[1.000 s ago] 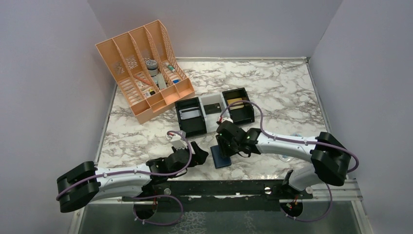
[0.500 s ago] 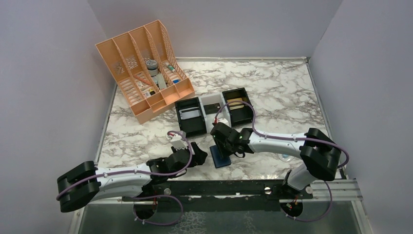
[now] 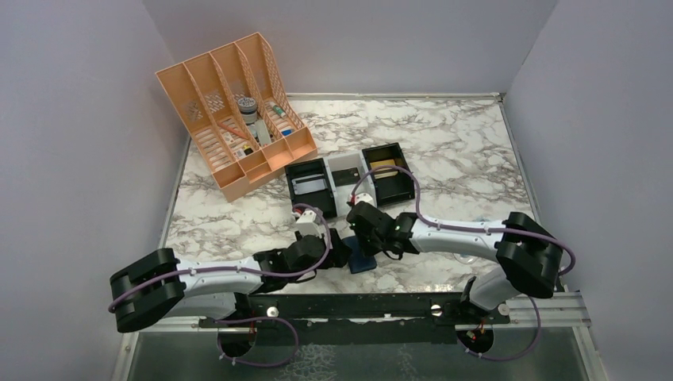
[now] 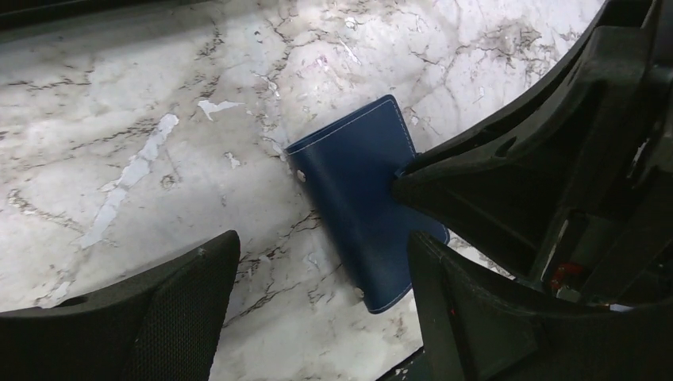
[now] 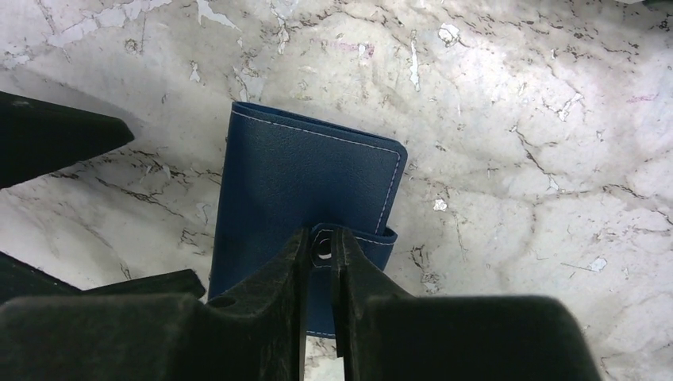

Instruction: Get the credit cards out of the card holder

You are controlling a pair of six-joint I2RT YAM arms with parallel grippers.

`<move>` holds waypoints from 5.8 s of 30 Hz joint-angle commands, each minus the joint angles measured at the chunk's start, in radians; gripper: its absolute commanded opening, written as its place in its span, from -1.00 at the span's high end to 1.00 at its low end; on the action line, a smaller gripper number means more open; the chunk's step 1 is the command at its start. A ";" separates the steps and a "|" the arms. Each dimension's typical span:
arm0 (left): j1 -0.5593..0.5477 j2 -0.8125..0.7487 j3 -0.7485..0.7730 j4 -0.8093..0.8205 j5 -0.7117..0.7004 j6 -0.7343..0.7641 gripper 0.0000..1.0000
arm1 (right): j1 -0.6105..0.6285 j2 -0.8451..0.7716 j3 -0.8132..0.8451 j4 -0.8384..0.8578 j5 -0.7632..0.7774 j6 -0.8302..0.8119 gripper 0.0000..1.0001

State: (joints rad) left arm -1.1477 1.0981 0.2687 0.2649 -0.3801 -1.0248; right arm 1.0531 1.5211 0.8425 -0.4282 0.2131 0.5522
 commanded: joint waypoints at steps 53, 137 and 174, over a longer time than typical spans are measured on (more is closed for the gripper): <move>0.020 0.180 0.039 -0.018 0.045 -0.104 -0.28 | -0.083 -0.166 -0.255 0.177 -0.111 0.079 0.82; 0.112 -0.039 0.055 -0.169 0.095 0.114 -0.98 | -0.263 -0.607 -0.304 0.152 -0.342 0.108 0.97; 0.137 -0.369 -0.020 -0.239 0.189 0.091 -0.83 | -0.294 -0.411 -0.417 0.287 -0.183 0.266 0.98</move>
State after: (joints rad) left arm -1.0126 0.7082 0.2539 -0.1268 -0.2924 -0.9741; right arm 0.7876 1.1290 0.5037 -0.1047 -0.1200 0.7788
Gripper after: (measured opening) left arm 0.924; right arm 0.036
